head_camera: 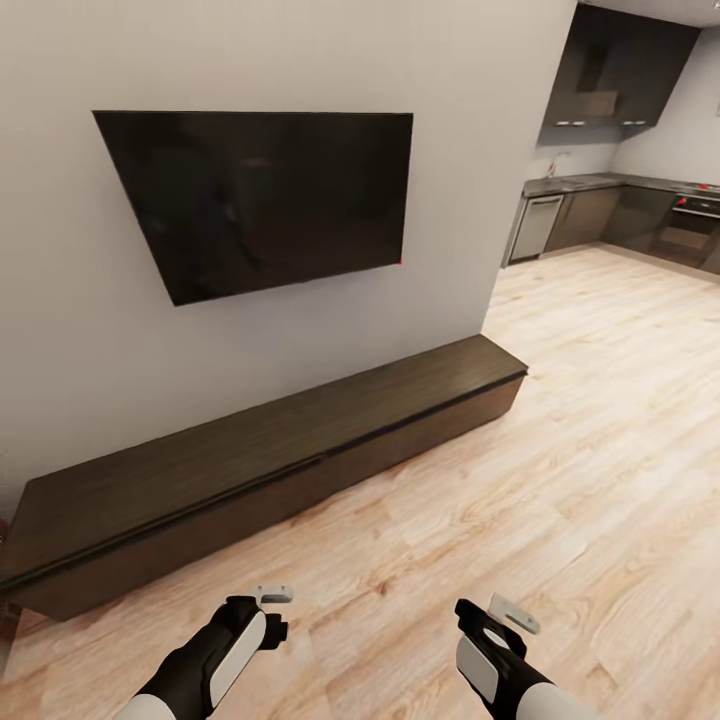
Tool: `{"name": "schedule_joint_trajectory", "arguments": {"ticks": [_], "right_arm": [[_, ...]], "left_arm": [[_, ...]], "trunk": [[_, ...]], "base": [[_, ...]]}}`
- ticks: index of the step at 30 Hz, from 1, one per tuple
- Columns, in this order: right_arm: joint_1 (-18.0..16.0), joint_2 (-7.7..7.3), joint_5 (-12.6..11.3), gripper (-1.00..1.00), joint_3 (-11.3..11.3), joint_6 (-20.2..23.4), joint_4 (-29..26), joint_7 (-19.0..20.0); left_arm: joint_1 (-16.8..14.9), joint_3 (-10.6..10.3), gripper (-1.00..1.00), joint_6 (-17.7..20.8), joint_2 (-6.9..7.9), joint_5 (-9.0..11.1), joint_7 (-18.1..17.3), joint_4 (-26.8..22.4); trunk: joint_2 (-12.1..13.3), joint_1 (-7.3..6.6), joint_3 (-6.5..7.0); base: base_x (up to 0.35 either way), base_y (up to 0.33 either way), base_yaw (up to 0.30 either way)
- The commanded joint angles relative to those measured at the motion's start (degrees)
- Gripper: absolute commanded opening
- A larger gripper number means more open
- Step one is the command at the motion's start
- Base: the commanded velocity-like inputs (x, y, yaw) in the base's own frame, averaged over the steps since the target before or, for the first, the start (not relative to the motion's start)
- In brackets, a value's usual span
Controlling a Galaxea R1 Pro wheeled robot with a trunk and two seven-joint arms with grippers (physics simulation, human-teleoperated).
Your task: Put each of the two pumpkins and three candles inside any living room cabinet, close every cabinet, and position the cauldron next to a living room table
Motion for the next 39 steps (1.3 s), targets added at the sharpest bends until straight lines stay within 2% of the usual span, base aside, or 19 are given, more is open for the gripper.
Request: {"name": "schedule_joint_trajectory", "arguments": {"ticks": [1, 39], "right_arm": [[-0.04, -0.03, -0.62, 1.0, 0.47, -0.34, 0.02, -0.22], [-0.04, 0.03, -0.61, 1.0, 0.48, -0.45, 0.47, -0.21]], "left_arm": [[-0.05, -0.21, 1.0, 0.13, 0.04, 0.58, 0.54, -0.07], [-0.05, -0.37, 1.0, 0.13, 0.04, 0.58, 0.54, 0.01]], "trunk": [[-0.1, 0.03, -0.01], [-0.1, 0.03, 3.38]], "base": [[0.0, 0.0, 0.073], [0.0, 0.0, 0.073]]}}
